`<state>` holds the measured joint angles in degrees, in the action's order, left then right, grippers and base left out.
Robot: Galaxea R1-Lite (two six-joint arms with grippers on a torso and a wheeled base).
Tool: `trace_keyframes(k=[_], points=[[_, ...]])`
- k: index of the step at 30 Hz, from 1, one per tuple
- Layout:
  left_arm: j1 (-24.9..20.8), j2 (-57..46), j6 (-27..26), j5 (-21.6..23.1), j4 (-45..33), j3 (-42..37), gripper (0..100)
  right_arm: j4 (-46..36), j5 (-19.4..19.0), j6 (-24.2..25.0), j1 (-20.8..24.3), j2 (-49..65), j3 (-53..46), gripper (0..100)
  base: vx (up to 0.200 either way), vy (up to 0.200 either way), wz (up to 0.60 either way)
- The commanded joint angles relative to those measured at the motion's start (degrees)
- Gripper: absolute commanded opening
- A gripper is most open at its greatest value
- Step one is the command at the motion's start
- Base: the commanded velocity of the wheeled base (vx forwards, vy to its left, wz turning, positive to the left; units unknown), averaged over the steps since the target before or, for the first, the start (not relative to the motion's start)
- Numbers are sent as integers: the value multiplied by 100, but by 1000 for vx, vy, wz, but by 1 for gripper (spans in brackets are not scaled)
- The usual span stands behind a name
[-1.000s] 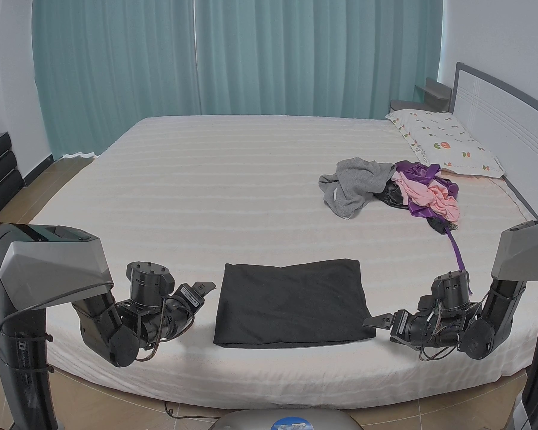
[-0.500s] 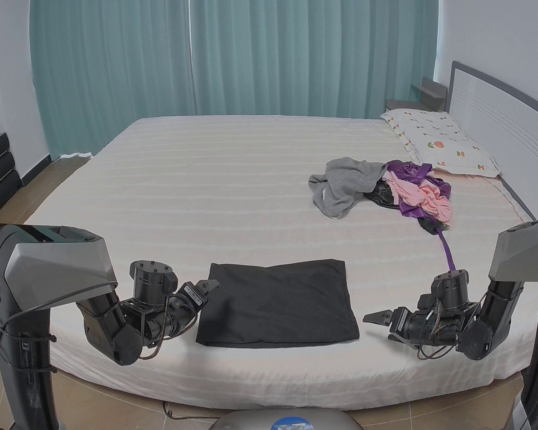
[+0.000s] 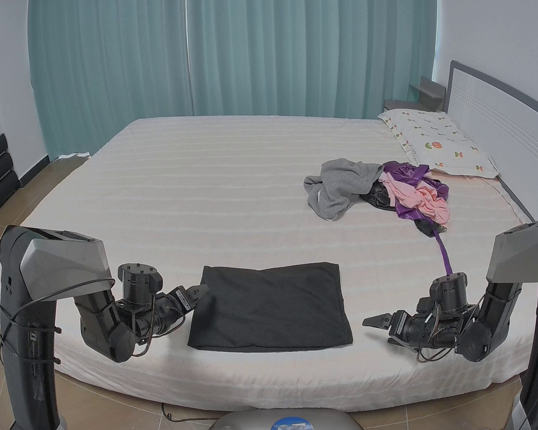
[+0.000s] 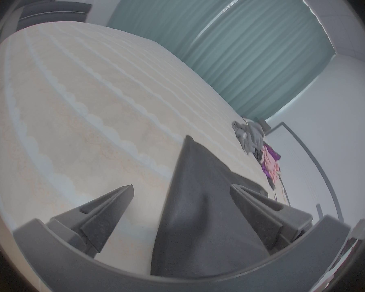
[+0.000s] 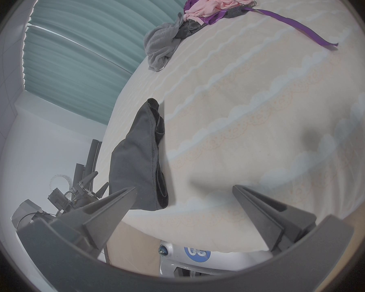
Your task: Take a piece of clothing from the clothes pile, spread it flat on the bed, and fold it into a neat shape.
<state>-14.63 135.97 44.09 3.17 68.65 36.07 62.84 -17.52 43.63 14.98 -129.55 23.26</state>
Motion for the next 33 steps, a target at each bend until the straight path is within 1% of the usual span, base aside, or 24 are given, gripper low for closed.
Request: trace_keyframes(k=[1, 4, 6, 9, 15, 18, 21, 33], points=[[83, 219, -358, 325, 44, -21, 100, 0, 3, -4, 13, -27, -6, 100, 0, 0, 0], [65, 219, -551, 641, 44, -21, 100, 0, 3, -4, 22, -35, -6, 100, 0, 0, 0], [48, 272, -560, 703, 52, 40, 100, 0, 3, -4, 22, -35, -6, 100, 0, 0, 0], [39, 351, -569, 703, 114, 181, 100, 0, 3, -4, 22, -44, -6, 100, 0, 0, 0], [4, 571, -604, 720, 562, 207, 100, 9, 12, -4, 31, -70, 12, 100, 0, 0, 0], [-5, 667, -744, 720, 817, 128, 100, 9, 12, -12, 31, -79, 30, 100, 0, 0, 0], [-22, 702, -823, 711, 835, 119, 100, 9, 12, -4, 31, -70, 21, 100, 0, 0, 0], [-84, 738, -823, 676, 843, 155, 100, 18, 3, -12, 31, -70, 3, 100, 0, 0, 0]])
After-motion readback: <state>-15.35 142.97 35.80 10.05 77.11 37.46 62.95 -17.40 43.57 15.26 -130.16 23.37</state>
